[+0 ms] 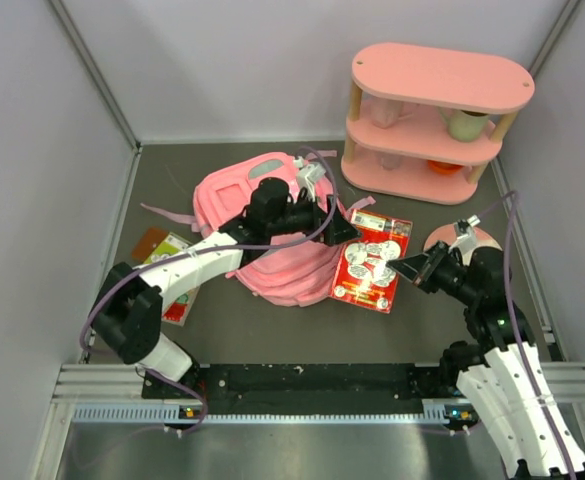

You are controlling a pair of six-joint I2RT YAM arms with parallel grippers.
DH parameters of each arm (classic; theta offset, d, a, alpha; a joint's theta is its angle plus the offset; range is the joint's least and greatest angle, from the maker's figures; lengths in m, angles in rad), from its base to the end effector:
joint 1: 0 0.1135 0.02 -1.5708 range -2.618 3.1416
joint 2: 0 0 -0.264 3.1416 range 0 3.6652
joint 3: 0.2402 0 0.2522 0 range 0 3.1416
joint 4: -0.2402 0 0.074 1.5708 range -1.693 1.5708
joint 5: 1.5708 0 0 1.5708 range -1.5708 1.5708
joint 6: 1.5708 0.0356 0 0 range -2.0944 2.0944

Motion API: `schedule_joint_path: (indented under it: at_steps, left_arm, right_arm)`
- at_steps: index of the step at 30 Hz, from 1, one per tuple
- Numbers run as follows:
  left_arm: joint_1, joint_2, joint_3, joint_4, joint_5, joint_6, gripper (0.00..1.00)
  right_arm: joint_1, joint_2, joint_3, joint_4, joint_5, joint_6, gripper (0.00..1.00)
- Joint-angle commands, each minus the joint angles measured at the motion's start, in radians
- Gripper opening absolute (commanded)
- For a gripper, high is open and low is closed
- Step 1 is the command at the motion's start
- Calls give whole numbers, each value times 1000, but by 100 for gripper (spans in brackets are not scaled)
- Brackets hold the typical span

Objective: Pack the student bag
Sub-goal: Pick up the book from the center of the board.

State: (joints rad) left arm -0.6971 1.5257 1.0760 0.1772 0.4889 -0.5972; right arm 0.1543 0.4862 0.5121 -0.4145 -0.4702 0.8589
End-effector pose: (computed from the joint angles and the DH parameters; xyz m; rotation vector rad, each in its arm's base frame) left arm 0.2625 -0.2416 0.2964 0.4781 1.9790 -1.3134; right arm 0.1238 0.0356 0.2631 0.4004 2.0497 1.1033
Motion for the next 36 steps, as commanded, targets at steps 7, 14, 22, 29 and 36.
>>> schedule_joint_path:
  at_steps: [7, 14, 22, 29, 36]
  left_arm:
    - [-10, 56, -24, 367, 299, -167, 99]
    - [-7, 54, -13, 354, 321, -144, 62]
    - [21, -73, -31, 74, 56, -24, 0]
    - [57, -327, -197, 40, -367, -75, 0]
    - [57, -435, -336, 276, -471, -228, 0]
  right_arm:
    - [2, 63, 10, 385, -243, 42, 0]
    - [1, 155, 8, 476, -350, 0, 0]
    - [1, 192, 97, 105, 77, -98, 81]
    - [4, 141, -7, 176, -37, 34, 92]
    - [200, 158, -61, 380, -24, 167, 94]
